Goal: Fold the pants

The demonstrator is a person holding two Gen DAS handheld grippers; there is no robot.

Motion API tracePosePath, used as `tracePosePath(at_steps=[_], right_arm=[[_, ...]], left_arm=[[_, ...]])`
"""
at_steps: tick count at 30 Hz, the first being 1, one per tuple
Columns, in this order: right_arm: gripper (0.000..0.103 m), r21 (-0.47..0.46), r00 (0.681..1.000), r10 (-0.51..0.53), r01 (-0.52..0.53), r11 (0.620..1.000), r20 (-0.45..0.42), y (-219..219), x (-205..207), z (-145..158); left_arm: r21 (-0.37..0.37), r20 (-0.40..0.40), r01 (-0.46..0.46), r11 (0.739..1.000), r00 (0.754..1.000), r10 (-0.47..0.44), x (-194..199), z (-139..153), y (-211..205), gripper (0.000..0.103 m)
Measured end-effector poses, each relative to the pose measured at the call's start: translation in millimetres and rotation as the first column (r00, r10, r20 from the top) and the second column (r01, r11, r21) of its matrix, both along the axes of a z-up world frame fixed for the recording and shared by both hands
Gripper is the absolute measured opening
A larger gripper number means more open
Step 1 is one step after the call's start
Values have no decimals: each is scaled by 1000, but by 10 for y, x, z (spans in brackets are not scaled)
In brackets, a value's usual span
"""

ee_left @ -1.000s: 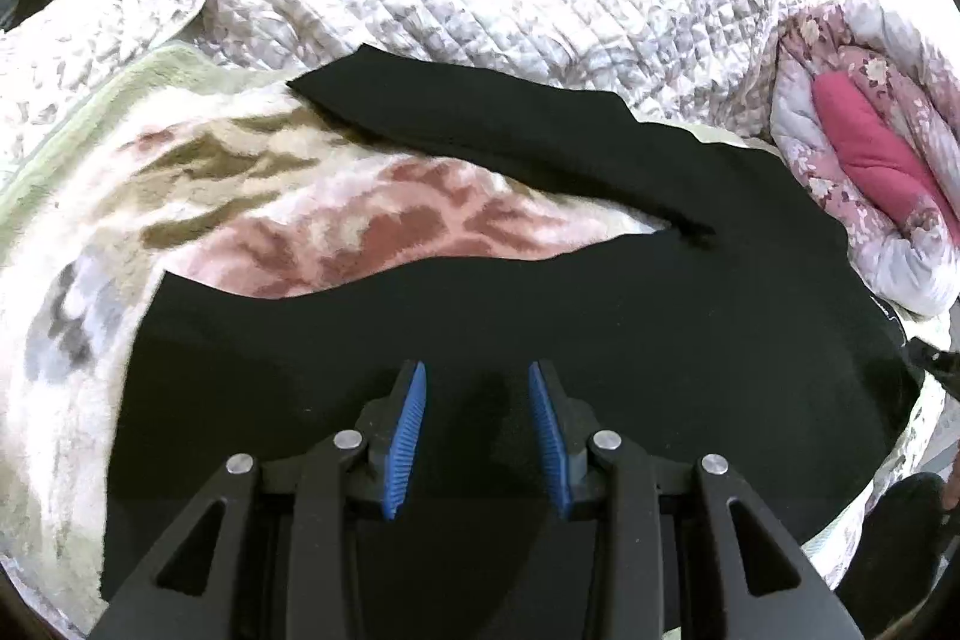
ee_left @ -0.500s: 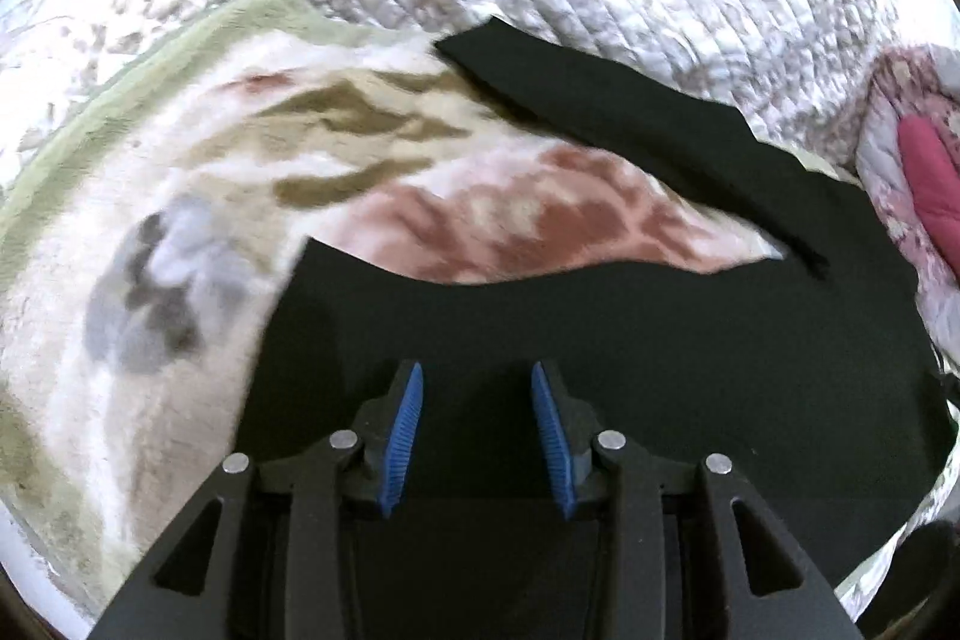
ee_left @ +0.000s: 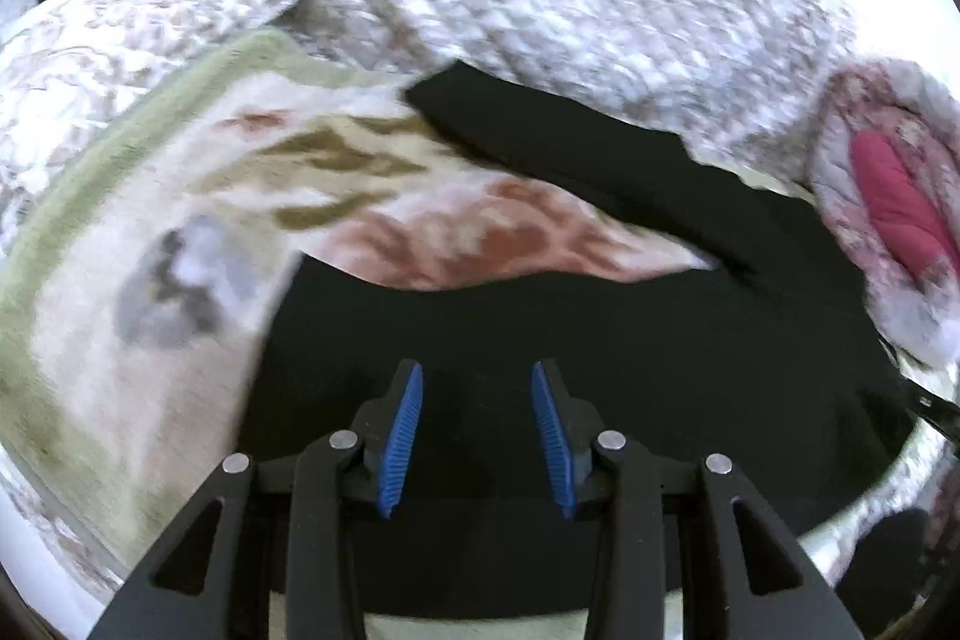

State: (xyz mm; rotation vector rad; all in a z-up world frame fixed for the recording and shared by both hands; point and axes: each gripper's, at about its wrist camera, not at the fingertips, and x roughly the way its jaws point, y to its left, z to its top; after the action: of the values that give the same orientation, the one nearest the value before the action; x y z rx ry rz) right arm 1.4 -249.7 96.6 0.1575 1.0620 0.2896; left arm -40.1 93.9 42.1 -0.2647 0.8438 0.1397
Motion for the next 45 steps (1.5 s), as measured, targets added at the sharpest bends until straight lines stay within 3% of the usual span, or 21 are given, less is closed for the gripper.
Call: tracePosePath(at_steps=[4,8,10,13,17,28,37,45], right_arm=[[48,-17,997,70,-70,997,-12,198,-54,-65],[48,-25,994,102,-103,994,-39,269,-89,-132],[48,-20,994,105,-106,994,-33,264,-103,-123],[48,-17,994,104,-104,994,-28,261,-78,-100],[57,-21,993,118,-118,993,-20,293,11,-72],[60,-38,981,191,-190,981,26,447,415,75],[61,-99,967,253,-249,963,24,463,1110,1],[68,-173,951,309,-301,938,22,489,2016,-288]], left_arm=[[0,-18,88,996,996,-88,14,-102,-315,41],[30,-82,119,992,990,-116,95,-326,-481,41],[67,-76,133,989,989,-127,81,-296,-536,41],[33,-69,135,990,989,-132,77,-220,-507,41],[36,-50,141,989,989,-139,116,-103,-505,41],[80,-9,172,982,985,-172,512,207,-574,41],[130,-1,222,966,975,-224,1059,307,-582,44],[136,-7,244,960,969,-245,1986,228,-425,54]])
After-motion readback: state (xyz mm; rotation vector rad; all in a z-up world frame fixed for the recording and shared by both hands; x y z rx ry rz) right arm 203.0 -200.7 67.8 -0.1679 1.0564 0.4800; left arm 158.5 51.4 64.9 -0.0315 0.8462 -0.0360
